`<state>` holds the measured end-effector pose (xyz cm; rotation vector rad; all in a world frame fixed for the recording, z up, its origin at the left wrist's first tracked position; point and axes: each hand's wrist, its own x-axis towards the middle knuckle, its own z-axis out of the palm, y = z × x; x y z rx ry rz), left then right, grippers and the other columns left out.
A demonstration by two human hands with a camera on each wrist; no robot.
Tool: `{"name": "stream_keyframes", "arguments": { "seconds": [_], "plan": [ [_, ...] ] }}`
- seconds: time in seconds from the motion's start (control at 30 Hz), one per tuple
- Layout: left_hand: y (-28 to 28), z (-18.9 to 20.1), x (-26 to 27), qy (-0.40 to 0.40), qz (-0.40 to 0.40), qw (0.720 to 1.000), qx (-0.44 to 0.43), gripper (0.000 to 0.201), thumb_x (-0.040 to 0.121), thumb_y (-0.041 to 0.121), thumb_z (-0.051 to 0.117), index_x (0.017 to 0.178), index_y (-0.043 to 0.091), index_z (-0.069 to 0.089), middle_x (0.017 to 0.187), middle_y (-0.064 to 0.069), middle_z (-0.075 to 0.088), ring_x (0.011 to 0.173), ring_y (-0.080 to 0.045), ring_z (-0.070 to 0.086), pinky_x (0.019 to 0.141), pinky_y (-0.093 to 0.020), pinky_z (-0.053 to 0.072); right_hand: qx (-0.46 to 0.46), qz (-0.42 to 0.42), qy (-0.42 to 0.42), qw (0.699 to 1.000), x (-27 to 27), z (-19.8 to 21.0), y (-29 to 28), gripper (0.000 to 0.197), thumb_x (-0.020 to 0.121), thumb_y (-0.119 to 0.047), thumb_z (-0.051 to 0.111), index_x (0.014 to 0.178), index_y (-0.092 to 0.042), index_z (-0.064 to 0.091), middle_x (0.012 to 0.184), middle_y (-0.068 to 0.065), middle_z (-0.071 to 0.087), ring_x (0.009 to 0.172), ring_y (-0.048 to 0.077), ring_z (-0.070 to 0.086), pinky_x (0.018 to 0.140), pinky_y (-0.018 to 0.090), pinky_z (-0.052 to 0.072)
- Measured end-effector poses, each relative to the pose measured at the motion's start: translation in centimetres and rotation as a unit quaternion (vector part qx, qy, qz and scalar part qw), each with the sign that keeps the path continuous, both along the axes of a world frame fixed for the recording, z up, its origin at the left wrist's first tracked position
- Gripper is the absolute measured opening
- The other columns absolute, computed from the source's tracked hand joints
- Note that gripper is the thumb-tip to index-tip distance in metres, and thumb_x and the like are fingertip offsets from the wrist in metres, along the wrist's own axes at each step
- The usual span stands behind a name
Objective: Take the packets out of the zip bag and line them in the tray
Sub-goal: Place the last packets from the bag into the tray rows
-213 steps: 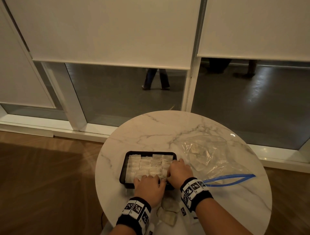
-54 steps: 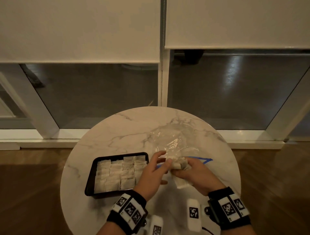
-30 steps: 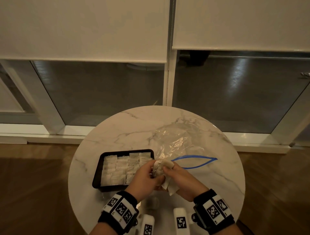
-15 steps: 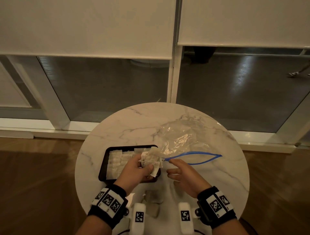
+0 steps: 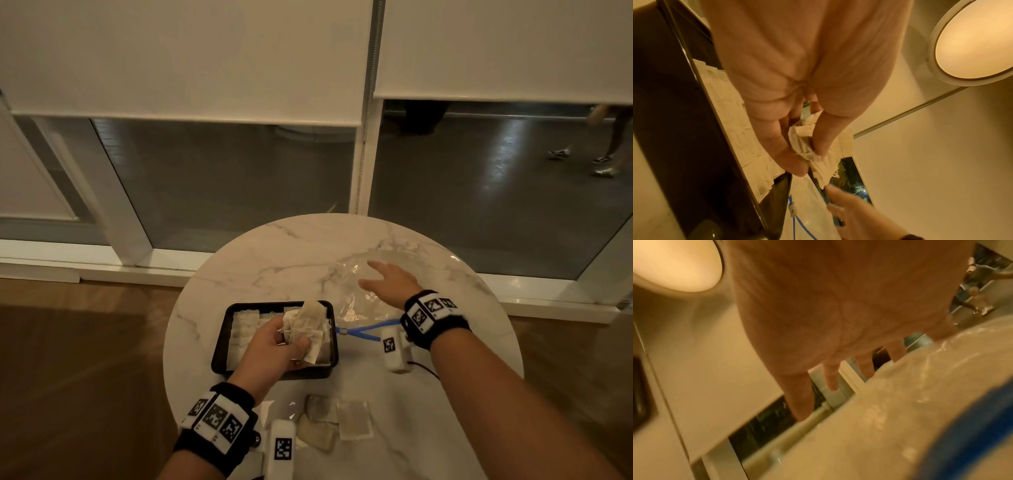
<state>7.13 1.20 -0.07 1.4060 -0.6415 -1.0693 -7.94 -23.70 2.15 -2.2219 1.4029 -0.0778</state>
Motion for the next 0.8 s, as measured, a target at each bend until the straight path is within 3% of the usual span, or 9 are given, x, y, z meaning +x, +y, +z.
{"name": "stream_keyframes", "arguments": {
  "seconds": [0.1,0.2,0.3,0.37,0.43,0.5,0.6,0.7,0.8],
  "plan": [
    [0.2,0.3,0.1,-0.002,-0.002,1.0,-0.007,0.035,0.093,-0.002,0.066,0.121,0.019,0.065,0.111,-0.007,0.076,0.104,-0.026,0.073,0.089,-0.049,0.06,0.106,0.027,0.121,0.987,0.2,-3.5,-2.2,0.095,0.075,-0.071,0.064,0.154,-0.047,0.017,0.166,0.009,0.008,0.151,0.036,0.015,0.121,0.052,0.02],
    [0.4,0.3,0.2,-0.007,0.0,1.0,-0.007,0.037,0.092,-0.002,0.067,0.122,0.019,0.064,0.111,-0.007,0.076,0.105,-0.026,0.072,0.086,-0.047,0.061,0.106,0.068,0.177,0.976,-0.9,-6.0,-2.1,0.096,0.081,-0.062,0.068,0.157,-0.035,0.016,0.166,0.006,0.013,0.151,0.032,0.016,0.12,0.044,0.02],
    [0.5,0.0,0.3,-0.008,0.004,1.0,-0.005,0.036,0.092,-0.002,0.067,0.122,0.019,0.064,0.112,-0.008,0.075,0.104,-0.025,0.072,0.081,-0.041,0.062,0.051,0.036,0.204,0.977,-2.6,-7.6,-2.3,0.097,0.071,-0.071,0.063,0.152,-0.05,0.014,0.164,0.006,0.011,0.15,0.032,0.015,0.118,0.053,0.012],
    [0.6,-0.2,0.1,-0.012,0.003,1.0,0.0,0.035,0.093,-0.001,0.067,0.121,0.02,0.064,0.11,-0.008,0.075,0.101,-0.024,0.073,0.076,-0.036,0.061,0.049,0.015,0.191,0.98,-3.5,-7.9,-2.6,0.097,0.065,-0.074,0.061,0.148,-0.056,0.016,0.16,0.006,0.016,0.147,0.033,0.02,0.117,0.054,0.015],
    [0.7,-0.5,-0.1,-0.011,0.001,1.0,0.005,0.036,0.093,-0.001,0.067,0.121,0.02,0.063,0.11,-0.009,0.075,0.098,-0.022,0.074,0.074,-0.034,0.06,0.062,-0.028,0.135,0.988,-3.9,-7.5,-2.7,0.094,0.065,-0.069,0.067,0.147,-0.054,0.022,0.158,0.008,0.024,0.143,0.038,0.027,0.116,0.053,0.023],
    [0.6,-0.7,-0.3,-0.014,-0.004,1.0,0.009,0.038,0.093,-0.001,0.067,0.124,0.02,0.062,0.111,-0.009,0.075,0.098,-0.022,0.074,0.073,-0.033,0.059,0.041,-0.103,0.028,0.993,-4.2,-6.6,-2.6,0.082,0.075,-0.054,0.071,0.147,-0.044,0.034,0.152,0.013,0.035,0.136,0.04,0.038,0.114,0.052,0.032],
    [0.3,-1.0,-0.6,-0.024,-0.024,0.999,0.012,0.04,0.093,0.0,0.067,0.128,0.018,0.061,0.112,-0.007,0.075,0.1,-0.023,0.073,0.073,-0.033,0.059,-0.03,-0.189,-0.111,0.975,-4.8,-4.3,-1.9,0.056,0.082,-0.041,0.069,0.135,-0.031,0.053,0.139,0.013,0.051,0.126,0.038,0.048,0.106,0.051,0.042],
    [0.0,-0.8,-1.4,-0.029,-0.04,0.999,0.017,0.037,0.094,0.002,0.067,0.125,0.022,0.062,0.108,-0.003,0.077,0.093,-0.018,0.074,0.07,-0.031,0.058,-0.03,-0.176,-0.262,0.948,-4.9,-1.6,1.2,0.031,0.089,-0.031,0.067,0.119,-0.022,0.064,0.122,0.006,0.064,0.11,0.026,0.06,0.093,0.039,0.049],
    [-0.3,-0.2,-2.3,-0.047,-0.059,0.997,0.033,0.031,0.095,0.009,0.067,0.12,0.026,0.063,0.102,-0.006,0.077,0.077,-0.014,0.071,0.061,-0.027,0.052,0.12,-0.096,-0.374,0.914,-4.4,0.7,6.7,0.018,0.095,-0.033,0.063,0.108,-0.021,0.068,0.104,0.003,0.07,0.091,0.019,0.066,0.074,0.029,0.051]
  ]
}}
